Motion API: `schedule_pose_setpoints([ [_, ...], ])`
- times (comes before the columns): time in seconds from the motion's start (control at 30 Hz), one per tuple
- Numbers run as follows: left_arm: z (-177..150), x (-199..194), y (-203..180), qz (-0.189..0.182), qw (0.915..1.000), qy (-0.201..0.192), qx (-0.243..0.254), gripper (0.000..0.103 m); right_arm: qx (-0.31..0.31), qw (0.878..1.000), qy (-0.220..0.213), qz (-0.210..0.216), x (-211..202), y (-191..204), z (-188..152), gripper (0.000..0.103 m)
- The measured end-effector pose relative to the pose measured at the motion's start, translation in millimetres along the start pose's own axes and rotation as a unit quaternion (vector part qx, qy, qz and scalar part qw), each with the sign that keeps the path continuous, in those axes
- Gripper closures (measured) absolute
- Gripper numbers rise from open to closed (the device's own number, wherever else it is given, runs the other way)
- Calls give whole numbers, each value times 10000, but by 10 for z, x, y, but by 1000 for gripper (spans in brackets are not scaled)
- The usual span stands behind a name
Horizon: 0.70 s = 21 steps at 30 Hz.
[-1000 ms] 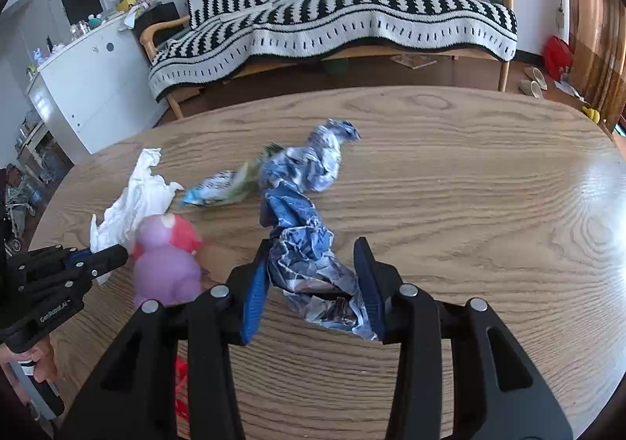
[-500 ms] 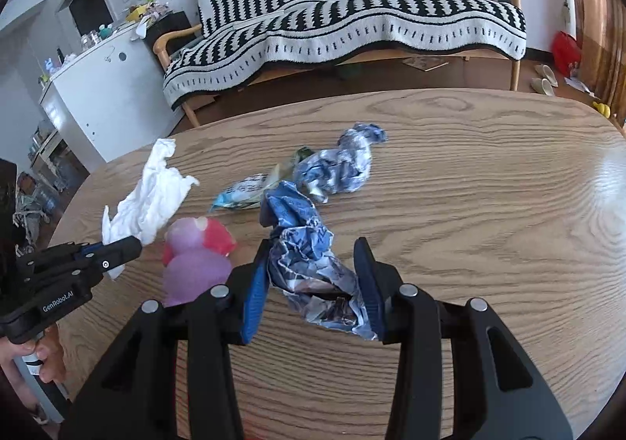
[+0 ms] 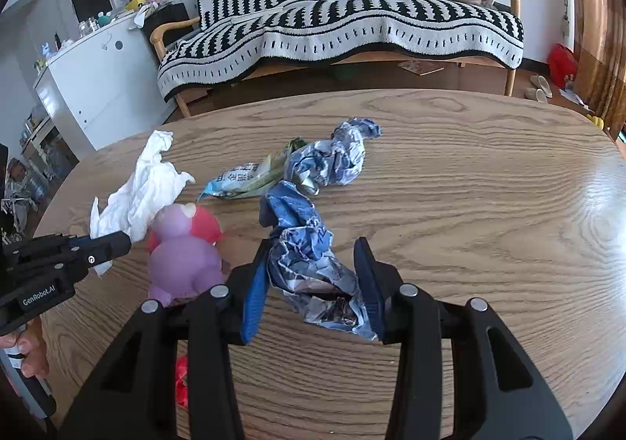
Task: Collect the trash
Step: 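Carry the bag and foil over the black bin with both grippers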
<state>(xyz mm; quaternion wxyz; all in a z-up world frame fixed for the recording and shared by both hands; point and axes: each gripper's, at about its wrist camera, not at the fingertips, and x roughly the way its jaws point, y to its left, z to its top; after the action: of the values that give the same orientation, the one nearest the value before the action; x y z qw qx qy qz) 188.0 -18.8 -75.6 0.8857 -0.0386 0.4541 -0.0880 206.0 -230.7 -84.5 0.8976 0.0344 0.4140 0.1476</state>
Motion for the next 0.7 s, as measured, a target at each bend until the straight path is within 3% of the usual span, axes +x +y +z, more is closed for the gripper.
schedule_pose_setpoints([
  [0.37,12,-49,50,-11,9999,-57,-95,91,-33,10000,-8,-33,-9,4,-2,60],
  [0.7,20,-211,34,-95,9997,-208,-73,91,-99,9999,-126,-17,-209,258,82,61],
])
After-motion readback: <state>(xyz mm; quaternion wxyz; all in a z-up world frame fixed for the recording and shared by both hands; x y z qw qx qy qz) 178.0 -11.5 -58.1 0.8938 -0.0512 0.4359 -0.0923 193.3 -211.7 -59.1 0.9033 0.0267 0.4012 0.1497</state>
